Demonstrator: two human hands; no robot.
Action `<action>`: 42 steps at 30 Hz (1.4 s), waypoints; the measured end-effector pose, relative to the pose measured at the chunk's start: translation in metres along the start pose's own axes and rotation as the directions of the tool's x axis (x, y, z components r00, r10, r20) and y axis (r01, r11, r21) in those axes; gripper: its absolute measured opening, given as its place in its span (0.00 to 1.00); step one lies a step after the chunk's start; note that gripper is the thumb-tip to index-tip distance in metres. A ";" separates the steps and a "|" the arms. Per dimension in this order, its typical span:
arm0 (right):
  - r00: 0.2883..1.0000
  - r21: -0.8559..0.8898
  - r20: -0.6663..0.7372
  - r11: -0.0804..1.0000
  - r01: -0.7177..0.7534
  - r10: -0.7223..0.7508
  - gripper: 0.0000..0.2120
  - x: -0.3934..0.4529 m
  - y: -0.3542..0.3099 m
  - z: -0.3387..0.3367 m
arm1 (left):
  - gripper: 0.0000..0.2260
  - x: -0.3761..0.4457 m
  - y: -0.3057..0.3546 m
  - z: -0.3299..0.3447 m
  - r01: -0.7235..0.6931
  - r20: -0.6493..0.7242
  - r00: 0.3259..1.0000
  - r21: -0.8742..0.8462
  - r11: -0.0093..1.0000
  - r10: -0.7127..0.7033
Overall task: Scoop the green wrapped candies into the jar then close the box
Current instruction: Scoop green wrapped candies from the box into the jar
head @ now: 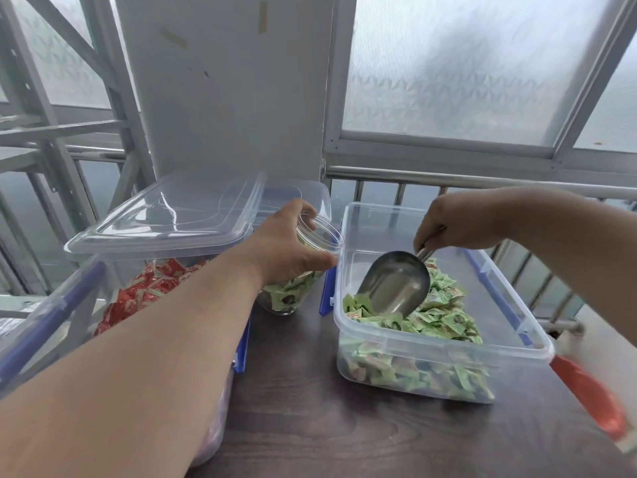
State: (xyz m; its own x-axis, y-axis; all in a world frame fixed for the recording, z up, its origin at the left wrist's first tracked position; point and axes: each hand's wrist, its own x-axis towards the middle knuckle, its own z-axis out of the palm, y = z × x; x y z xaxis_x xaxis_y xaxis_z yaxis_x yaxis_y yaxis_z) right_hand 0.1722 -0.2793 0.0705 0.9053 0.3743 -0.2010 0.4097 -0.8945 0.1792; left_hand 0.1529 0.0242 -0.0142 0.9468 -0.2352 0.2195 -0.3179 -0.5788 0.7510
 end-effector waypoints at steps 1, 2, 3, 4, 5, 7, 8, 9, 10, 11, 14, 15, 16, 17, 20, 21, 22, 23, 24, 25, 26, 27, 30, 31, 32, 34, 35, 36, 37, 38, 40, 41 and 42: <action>1.000 -0.009 0.009 1.000 -0.004 0.004 0.10 0.002 0.000 0.003 | 0.34 0.000 0.000 0.000 0.000 0.001 1.000 -0.001 1.000 0.000; 1.000 -0.006 0.001 1.000 -0.011 0.011 0.11 0.005 0.000 0.006 | 0.34 0.000 0.000 0.000 -0.001 0.002 1.000 -0.002 1.000 0.001; 1.000 0.004 -0.022 1.000 -0.020 0.020 0.12 0.007 0.000 0.009 | 0.34 0.000 0.000 0.000 -0.001 0.003 1.000 0.000 1.000 0.001; 0.998 0.016 -0.051 1.000 -0.027 0.027 0.12 0.011 0.002 0.013 | 0.34 0.000 0.000 0.000 -0.003 0.002 1.000 0.002 1.000 0.003; 0.996 0.035 -0.076 0.999 -0.034 0.037 0.13 0.013 0.003 0.015 | 0.34 0.000 -0.001 0.000 -0.003 0.001 1.000 0.003 1.000 0.003; 0.994 0.087 -0.096 0.995 -0.039 0.047 0.13 0.017 0.005 0.018 | 0.34 0.001 -0.001 0.001 -0.004 -0.002 1.000 -0.001 1.000 0.004; 0.994 0.131 -0.094 0.991 -0.036 0.048 0.13 0.018 0.004 0.021 | 0.33 0.001 -0.001 0.001 -0.002 -0.003 1.000 -0.002 1.000 0.002; 0.995 0.190 -0.080 0.981 -0.038 0.054 0.13 0.019 0.000 0.024 | 0.33 0.001 -0.001 0.001 0.001 -0.004 1.000 -0.003 1.000 -0.001; 0.997 0.265 -0.053 0.963 -0.046 0.062 0.12 0.021 -0.004 0.030 | 0.33 0.001 -0.001 0.001 0.003 -0.005 1.000 -0.004 1.000 -0.003; 0.997 0.343 -0.016 0.937 -0.061 0.071 0.12 0.024 -0.009 0.040 | 0.34 0.001 -0.001 0.001 0.004 -0.008 1.000 -0.004 1.000 -0.004; 0.991 0.456 0.109 0.882 -0.122 0.080 0.10 0.034 -0.026 0.072 | 0.35 0.003 -0.001 0.001 0.011 -0.014 1.000 0.001 1.000 -0.011; 0.982 0.461 0.155 0.872 -0.166 0.105 0.11 0.036 -0.030 0.078 | 0.35 0.003 -0.001 0.002 0.013 -0.016 1.000 0.002 1.000 -0.013; 0.971 0.462 0.199 0.861 -0.212 0.132 0.12 0.038 -0.033 0.080 | 0.35 0.003 -0.001 0.002 0.014 -0.017 1.000 0.003 1.000 -0.014; 0.962 0.452 0.228 0.859 -0.242 0.151 0.12 0.039 -0.034 0.080 | 0.35 0.003 -0.001 0.002 0.016 -0.018 1.000 0.003 1.000 -0.016; 0.961 0.298 0.197 0.922 -0.245 0.192 0.16 0.040 -0.034 0.078 | 0.36 0.003 -0.001 0.002 0.023 -0.022 0.999 0.008 1.000 -0.023; 0.963 0.258 0.174 0.934 -0.246 0.206 0.19 0.039 -0.035 0.077 | 0.36 0.003 -0.001 0.002 0.024 -0.022 0.999 0.015 1.000 -0.024; 0.964 0.235 0.155 0.940 -0.248 0.215 0.21 0.038 -0.035 0.076 | 0.36 0.003 -0.001 0.002 0.025 -0.022 0.999 0.018 1.000 -0.024; 0.966 0.221 0.140 0.944 -0.243 0.216 0.23 0.037 -0.034 0.076 | 0.36 0.003 -0.001 0.002 0.023 -0.024 0.999 0.018 1.000 -0.023; 0.970 0.211 0.126 0.949 -0.233 0.210 0.24 0.035 -0.033 0.074 | 0.36 0.003 -0.001 0.002 0.022 -0.026 0.999 0.015 1.000 -0.021; 0.971 0.207 0.113 0.951 -0.230 0.210 0.24 0.033 -0.031 0.071 | 0.36 0.003 -0.001 0.002 0.021 -0.028 0.999 0.010 1.000 -0.021; 0.972 0.220 0.087 0.947 -0.233 0.219 0.24 0.032 -0.029 0.069 | 0.36 0.002 -0.001 0.002 0.022 -0.027 0.999 0.005 1.000 -0.022; 0.970 0.244 0.055 0.939 -0.243 0.237 0.25 0.031 -0.027 0.066 | 0.35 0.002 0.000 0.002 0.023 -0.025 0.999 0.000 1.000 -0.023; 0.958 0.251 -0.014 0.928 -0.275 0.288 0.24 0.030 -0.022 0.057 | 0.36 0.003 -0.001 0.002 0.022 -0.023 0.999 -0.006 1.000 -0.023; 0.954 0.243 -0.019 0.927 -0.285 0.299 0.23 0.029 -0.020 0.053 | 0.36 0.003 -0.001 0.001 0.020 -0.023 1.000 -0.002 1.000 -0.020; 0.949 0.245 -0.022 0.922 -0.300 0.314 0.21 0.028 -0.019 0.050 | 0.36 0.003 -0.001 0.001 0.018 -0.024 1.000 0.000 1.000 -0.018; 0.937 0.286 -0.026 0.900 -0.327 0.349 0.20 0.026 -0.015 0.042 | 0.36 0.003 -0.001 0.001 0.021 -0.024 0.999 0.000 1.000 -0.021; 0.930 0.330 -0.038 0.883 -0.335 0.367 0.20 0.026 -0.012 0.038 | 0.36 0.003 -0.001 0.001 0.022 -0.023 0.999 0.001 1.000 -0.022; 0.917 0.387 -0.049 0.854 -0.348 0.396 0.20 0.024 -0.009 0.033 | 0.36 0.003 -0.001 0.001 0.022 -0.022 1.000 0.002 1.000 -0.022; 0.904 0.429 -0.058 0.828 -0.361 0.424 0.20 0.021 -0.008 0.029 | 0.36 0.002 -0.001 0.001 0.023 -0.022 1.000 0.003 1.000 -0.023; 0.896 0.453 -0.060 0.812 -0.369 0.441 0.19 0.019 -0.007 0.023 | 0.36 0.002 -0.001 0.001 0.024 -0.021 0.999 0.005 1.000 -0.024; 0.879 0.487 -0.072 0.786 -0.380 0.470 0.17 0.018 -0.003 0.014 | 0.37 0.001 0.000 0.001 0.027 -0.018 0.999 0.009 1.000 -0.027; 0.870 0.502 -0.080 0.773 -0.387 0.487 0.17 0.018 -0.001 0.011 | 0.37 0.001 0.000 0.001 0.029 -0.016 0.999 0.012 0.999 -0.029; 0.857 0.526 -0.090 0.755 -0.391 0.507 0.17 0.019 -0.002 0.008 | 0.38 0.000 0.001 0.000 0.031 -0.015 0.999 0.014 0.999 -0.031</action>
State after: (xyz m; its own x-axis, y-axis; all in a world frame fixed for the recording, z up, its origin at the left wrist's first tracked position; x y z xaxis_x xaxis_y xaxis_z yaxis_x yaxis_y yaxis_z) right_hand 0.1875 -0.2724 0.0588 0.9938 -0.1106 0.0057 -0.1042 -0.9507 -0.2921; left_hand 0.1531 0.0234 -0.0138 0.9570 -0.2052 0.2053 -0.2886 -0.5970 0.7486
